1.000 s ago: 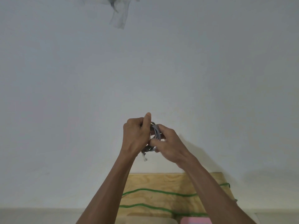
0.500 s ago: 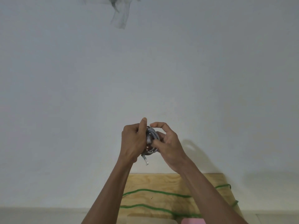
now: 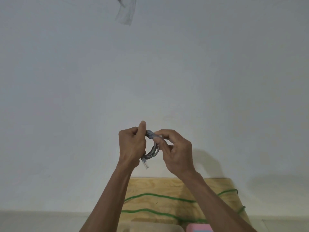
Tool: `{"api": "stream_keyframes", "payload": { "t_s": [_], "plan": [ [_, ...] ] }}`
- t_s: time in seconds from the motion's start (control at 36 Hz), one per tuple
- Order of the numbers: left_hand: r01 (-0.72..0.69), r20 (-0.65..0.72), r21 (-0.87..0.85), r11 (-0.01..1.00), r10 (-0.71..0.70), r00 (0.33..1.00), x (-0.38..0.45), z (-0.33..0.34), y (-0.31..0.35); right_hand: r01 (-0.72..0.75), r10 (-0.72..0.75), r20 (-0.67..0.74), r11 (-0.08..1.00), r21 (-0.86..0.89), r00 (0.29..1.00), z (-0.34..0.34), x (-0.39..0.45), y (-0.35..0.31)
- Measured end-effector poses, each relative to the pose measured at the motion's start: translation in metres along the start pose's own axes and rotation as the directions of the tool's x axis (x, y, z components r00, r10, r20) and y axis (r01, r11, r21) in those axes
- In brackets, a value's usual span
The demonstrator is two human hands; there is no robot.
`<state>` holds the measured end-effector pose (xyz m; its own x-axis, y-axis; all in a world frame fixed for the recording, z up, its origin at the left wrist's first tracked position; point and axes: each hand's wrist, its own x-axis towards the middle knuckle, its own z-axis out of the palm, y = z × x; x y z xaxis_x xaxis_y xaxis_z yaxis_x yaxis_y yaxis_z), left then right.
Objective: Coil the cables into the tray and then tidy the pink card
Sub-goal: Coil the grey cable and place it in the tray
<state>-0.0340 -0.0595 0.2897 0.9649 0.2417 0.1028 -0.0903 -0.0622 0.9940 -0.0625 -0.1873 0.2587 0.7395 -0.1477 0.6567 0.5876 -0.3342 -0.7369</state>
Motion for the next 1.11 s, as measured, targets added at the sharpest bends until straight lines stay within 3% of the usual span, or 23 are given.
{"api": "stream_keyframes", "payload": {
  "t_s": [0.06,0.14,0.22,0.33,0.42,0.56,0.72,0.83,0.92,1.11],
  "plan": [
    [-0.015,-0.021,0.025,1.000,0.016,1.000,0.001,0.000,-0.002,-0.189,0.192,-0.006,0.970,0.155,0.981,0.003,-0.005,-0.001],
    [0.007,-0.069,0.034,0.999,-0.005,0.998,0.004,0.002,-0.006,-0.264,0.266,0.012,0.946,0.187,0.964,0.007,-0.010,-0.001],
    [0.038,-0.092,0.050,0.998,-0.033,0.995,0.005,0.002,-0.013,-0.200,0.199,0.023,0.977,0.074,0.980,0.012,-0.014,0.001],
    [0.069,-0.100,0.010,0.998,-0.068,0.993,0.005,0.002,-0.020,-0.009,0.009,-0.002,0.998,-0.066,1.000,0.019,-0.021,0.006],
    [0.087,-0.121,-0.024,0.996,-0.089,0.989,0.006,0.001,-0.022,0.024,-0.023,0.005,0.994,-0.105,1.000,0.024,-0.023,0.013],
    [0.128,-0.113,-0.056,0.990,-0.133,0.985,0.008,-0.004,-0.031,-0.312,0.312,0.017,0.941,0.132,0.950,0.024,-0.020,0.013],
    [0.168,-0.059,-0.104,0.980,-0.175,0.983,0.002,-0.009,-0.048,-0.408,0.418,0.042,0.854,0.324,0.908,0.027,-0.036,0.014],
    [0.267,-0.009,-0.147,0.952,-0.271,0.962,-0.006,-0.013,-0.069,-0.534,0.556,0.077,0.738,0.414,0.828,0.028,-0.053,0.015],
    [0.251,0.042,-0.098,0.963,-0.248,0.968,-0.014,-0.021,-0.085,-0.578,0.601,0.054,0.735,0.355,0.797,0.030,-0.069,0.022],
    [0.223,0.197,0.079,0.972,-0.235,0.952,-0.034,-0.046,-0.130,-0.577,0.576,0.013,0.817,0.023,0.817,0.042,-0.118,0.047]
  ]
}}
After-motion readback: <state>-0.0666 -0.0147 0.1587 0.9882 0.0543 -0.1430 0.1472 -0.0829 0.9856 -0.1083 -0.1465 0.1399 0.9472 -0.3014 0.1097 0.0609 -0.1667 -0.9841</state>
